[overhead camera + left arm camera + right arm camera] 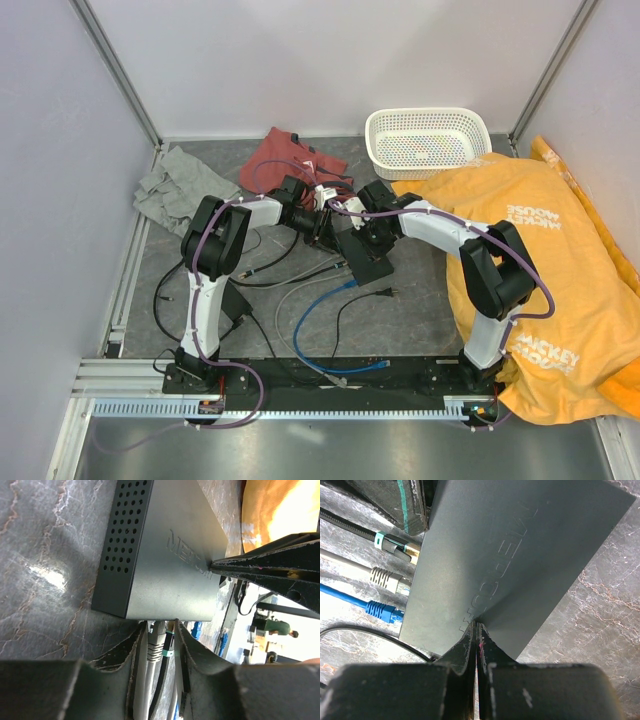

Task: Pull the plug from the switch port

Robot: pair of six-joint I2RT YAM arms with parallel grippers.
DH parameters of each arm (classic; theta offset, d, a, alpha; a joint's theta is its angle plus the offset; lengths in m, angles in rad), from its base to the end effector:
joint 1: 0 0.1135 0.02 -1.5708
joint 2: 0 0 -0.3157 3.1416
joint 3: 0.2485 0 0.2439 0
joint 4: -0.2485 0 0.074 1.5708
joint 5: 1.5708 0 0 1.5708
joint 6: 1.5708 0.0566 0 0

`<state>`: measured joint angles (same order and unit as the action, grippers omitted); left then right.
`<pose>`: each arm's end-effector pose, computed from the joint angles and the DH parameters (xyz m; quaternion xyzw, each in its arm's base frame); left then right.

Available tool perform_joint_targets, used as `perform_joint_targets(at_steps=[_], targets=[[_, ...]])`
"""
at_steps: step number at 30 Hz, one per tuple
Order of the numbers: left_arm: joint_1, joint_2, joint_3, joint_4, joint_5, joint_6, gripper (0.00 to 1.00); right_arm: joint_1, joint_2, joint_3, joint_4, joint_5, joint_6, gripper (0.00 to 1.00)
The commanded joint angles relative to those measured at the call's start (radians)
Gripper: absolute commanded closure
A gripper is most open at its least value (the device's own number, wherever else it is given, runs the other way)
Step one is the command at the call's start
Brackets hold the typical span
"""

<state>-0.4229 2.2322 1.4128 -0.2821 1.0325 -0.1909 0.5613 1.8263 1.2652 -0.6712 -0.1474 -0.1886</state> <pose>0.4047 -0.2355 0.1389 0.2119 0.8269 -0.5188 0.0477 0.3131 0.2067 0.2213 -0.3715 0.9102 0.1024 0.1516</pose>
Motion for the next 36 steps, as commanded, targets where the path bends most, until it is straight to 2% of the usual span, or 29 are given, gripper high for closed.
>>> perform_joint_targets(at_steps=[1,7,19,22,24,36], targets=[[-0.008,0.030,0.005,-0.032,0.011,0.102,0.69,0.012,0.031,0.023,0.035,0.008,0.001,0.98],[-0.008,0.018,-0.023,-0.020,0.008,0.114,0.72,0.015,0.031,0.020,0.035,0.008,0.001,0.98],[-0.010,0.021,-0.017,-0.020,0.000,0.107,0.86,0.026,0.048,0.036,0.035,0.005,0.006,0.98],[-0.010,0.023,-0.012,-0.022,0.000,0.108,0.90,0.028,0.051,0.039,0.036,0.005,0.008,0.98],[-0.010,0.024,-0.011,-0.023,0.000,0.108,0.98,0.029,0.053,0.039,0.038,0.003,0.008,0.98],[-0.011,0.027,0.017,-0.069,-0.055,0.103,0.98,0.034,0.067,0.034,0.041,0.005,0.014,1.00]])
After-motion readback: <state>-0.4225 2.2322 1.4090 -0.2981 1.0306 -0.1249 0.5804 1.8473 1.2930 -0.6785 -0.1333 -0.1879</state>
